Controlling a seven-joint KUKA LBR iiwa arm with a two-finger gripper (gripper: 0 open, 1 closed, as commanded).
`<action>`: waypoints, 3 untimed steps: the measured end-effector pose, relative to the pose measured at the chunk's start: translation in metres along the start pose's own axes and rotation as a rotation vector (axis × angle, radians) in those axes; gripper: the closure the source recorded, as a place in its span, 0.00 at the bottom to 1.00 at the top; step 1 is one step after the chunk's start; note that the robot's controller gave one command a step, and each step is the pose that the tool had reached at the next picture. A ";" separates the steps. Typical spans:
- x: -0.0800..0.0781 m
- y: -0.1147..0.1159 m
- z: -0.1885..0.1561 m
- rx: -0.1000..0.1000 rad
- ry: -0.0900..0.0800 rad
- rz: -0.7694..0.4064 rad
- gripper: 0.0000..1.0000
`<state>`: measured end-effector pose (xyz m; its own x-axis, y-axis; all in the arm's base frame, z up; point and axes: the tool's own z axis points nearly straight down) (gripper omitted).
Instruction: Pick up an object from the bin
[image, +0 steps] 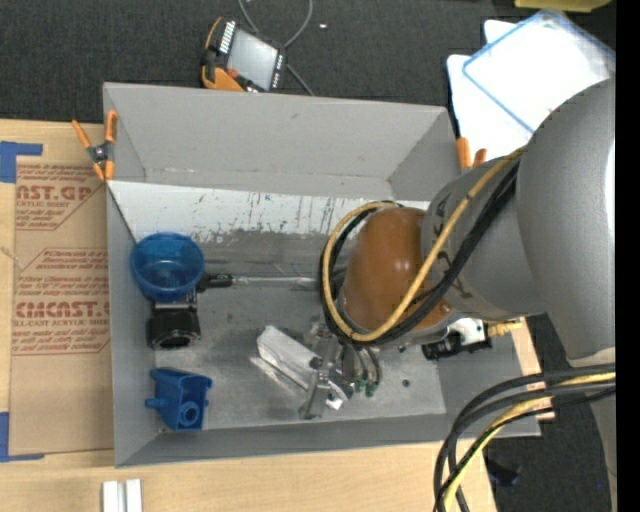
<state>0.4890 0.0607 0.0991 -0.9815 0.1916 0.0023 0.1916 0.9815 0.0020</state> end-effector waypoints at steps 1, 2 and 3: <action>0.001 0.000 0.029 -0.002 -0.012 0.024 0.00; 0.006 0.001 0.029 -0.003 -0.009 0.265 1.00; 0.006 0.001 0.029 -0.003 -0.009 0.265 1.00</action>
Offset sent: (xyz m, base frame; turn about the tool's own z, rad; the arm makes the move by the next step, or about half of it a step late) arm -0.0065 0.0025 -0.0291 0.2651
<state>0.4832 0.0634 0.0703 -0.8970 0.4420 -0.0053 0.4420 0.8970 0.0057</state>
